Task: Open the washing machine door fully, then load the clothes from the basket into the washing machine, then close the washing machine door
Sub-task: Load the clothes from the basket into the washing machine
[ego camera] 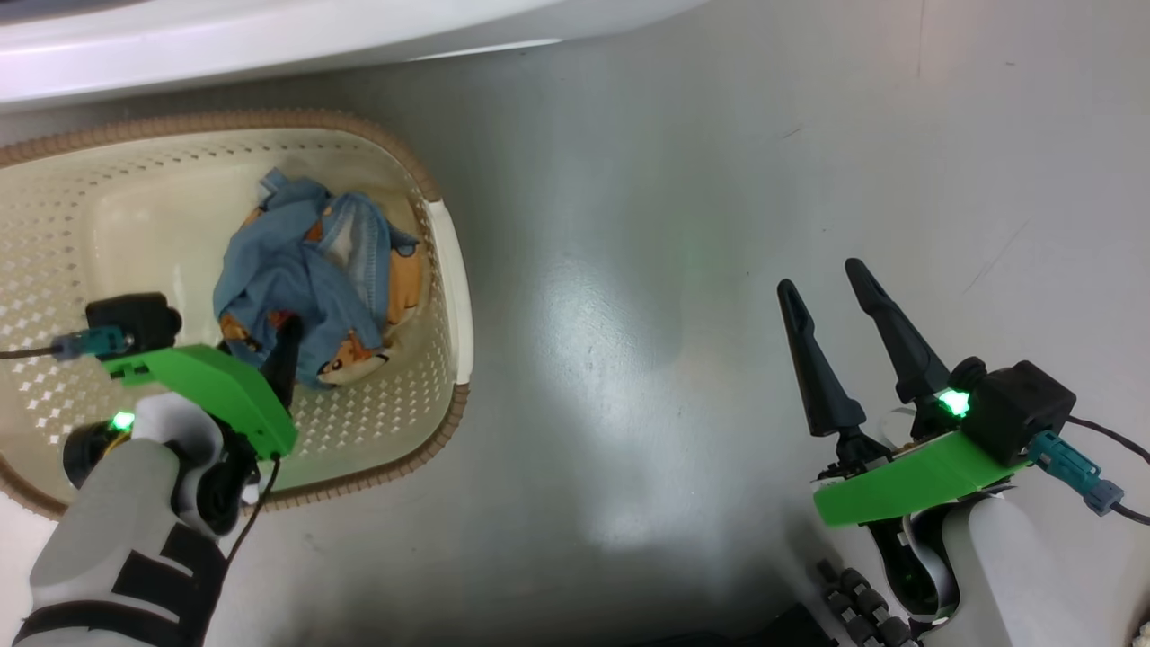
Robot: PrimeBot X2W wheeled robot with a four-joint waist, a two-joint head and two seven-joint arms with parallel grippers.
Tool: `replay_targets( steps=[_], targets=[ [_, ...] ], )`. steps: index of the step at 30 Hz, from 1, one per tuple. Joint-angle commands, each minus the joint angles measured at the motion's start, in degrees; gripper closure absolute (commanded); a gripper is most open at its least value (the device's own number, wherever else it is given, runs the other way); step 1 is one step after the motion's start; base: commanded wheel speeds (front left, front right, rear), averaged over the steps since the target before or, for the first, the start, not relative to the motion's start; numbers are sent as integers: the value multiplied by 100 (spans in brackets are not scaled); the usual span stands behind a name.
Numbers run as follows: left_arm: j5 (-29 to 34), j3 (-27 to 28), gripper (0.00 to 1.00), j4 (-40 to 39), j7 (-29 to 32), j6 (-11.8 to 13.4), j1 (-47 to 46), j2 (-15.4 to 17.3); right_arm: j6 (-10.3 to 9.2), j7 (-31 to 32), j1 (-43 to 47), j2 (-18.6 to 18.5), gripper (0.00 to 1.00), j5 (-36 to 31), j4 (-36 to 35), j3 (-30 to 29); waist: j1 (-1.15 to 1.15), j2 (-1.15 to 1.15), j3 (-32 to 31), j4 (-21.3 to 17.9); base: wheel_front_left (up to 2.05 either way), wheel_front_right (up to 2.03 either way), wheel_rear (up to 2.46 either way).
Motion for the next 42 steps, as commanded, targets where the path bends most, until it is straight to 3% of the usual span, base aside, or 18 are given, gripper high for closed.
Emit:
replay_targets(
  steps=[1,4,14,26,32,42],
  targets=[
    [-18,95,0,0,-35,-12,64,217,9,-27,133,16,0,-29,-95,145,0,0,-5,-3,0,0,0],
    [-103,-25,98,205,-64,-13,-60,176,9,-27,135,16,0,-31,-92,143,0,0,-23,-11,0,0,0],
    [-424,-424,100,318,-608,-13,-134,253,9,-27,154,7,0,-37,-50,120,0,0,-293,25,0,0,0],
    [-485,-633,100,304,-1624,-13,296,278,9,-27,326,-118,0,-36,61,107,0,0,-1167,214,0,0,0],
    [-503,-538,100,81,-1691,-13,645,217,9,-27,447,-195,0,-33,129,129,0,0,-1634,357,0,0,0],
    [-59,329,100,-1075,-1697,93,1317,220,9,-27,643,-231,0,-13,237,158,0,0,-2256,536,0,0,0]
  ],
)
